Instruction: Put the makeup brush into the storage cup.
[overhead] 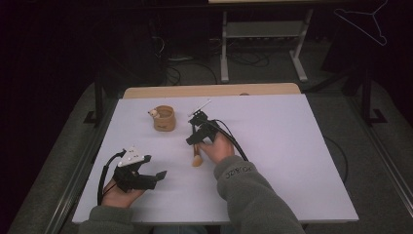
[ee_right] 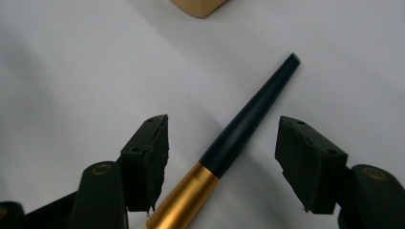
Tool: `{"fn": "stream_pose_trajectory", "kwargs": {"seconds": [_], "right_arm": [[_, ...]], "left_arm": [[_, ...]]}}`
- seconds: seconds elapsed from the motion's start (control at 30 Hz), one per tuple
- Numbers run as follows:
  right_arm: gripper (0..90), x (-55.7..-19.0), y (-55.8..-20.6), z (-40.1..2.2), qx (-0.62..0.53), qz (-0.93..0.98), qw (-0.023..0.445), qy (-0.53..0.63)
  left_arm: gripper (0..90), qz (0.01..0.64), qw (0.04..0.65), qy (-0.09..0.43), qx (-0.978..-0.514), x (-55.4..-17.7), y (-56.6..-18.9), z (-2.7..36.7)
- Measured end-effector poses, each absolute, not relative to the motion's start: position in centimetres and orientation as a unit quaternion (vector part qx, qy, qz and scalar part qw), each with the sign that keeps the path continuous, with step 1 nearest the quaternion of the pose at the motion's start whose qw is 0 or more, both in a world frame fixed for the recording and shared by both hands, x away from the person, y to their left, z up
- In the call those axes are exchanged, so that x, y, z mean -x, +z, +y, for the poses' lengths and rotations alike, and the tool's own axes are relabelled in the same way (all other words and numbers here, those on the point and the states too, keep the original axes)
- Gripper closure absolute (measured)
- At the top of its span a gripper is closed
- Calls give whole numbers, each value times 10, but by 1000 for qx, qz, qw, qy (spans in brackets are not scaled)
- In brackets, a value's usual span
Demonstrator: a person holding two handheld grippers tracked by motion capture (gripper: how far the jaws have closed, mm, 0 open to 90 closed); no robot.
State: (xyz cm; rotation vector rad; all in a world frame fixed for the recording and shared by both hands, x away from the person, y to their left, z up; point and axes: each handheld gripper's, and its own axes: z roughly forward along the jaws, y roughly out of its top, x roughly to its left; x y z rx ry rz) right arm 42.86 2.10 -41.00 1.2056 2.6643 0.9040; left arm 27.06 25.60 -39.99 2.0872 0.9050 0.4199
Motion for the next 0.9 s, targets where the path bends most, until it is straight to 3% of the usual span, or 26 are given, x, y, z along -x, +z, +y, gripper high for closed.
{"fn": "stream_pose_trajectory", "kwargs": {"seconds": [0.37,0.7,0.9], "right_arm": [[465,-427,-424,29,-398,878,45,262],[576,-419,-428,37,-390,888,82,228],[729,-415,-428,35,-396,884,90,232]], "left_arm": [[193,358,402,166,-826,-271,-400,256],[192,357,401,166,-827,-271,-400,256],[193,357,401,166,-827,-270,-400,256]]}}
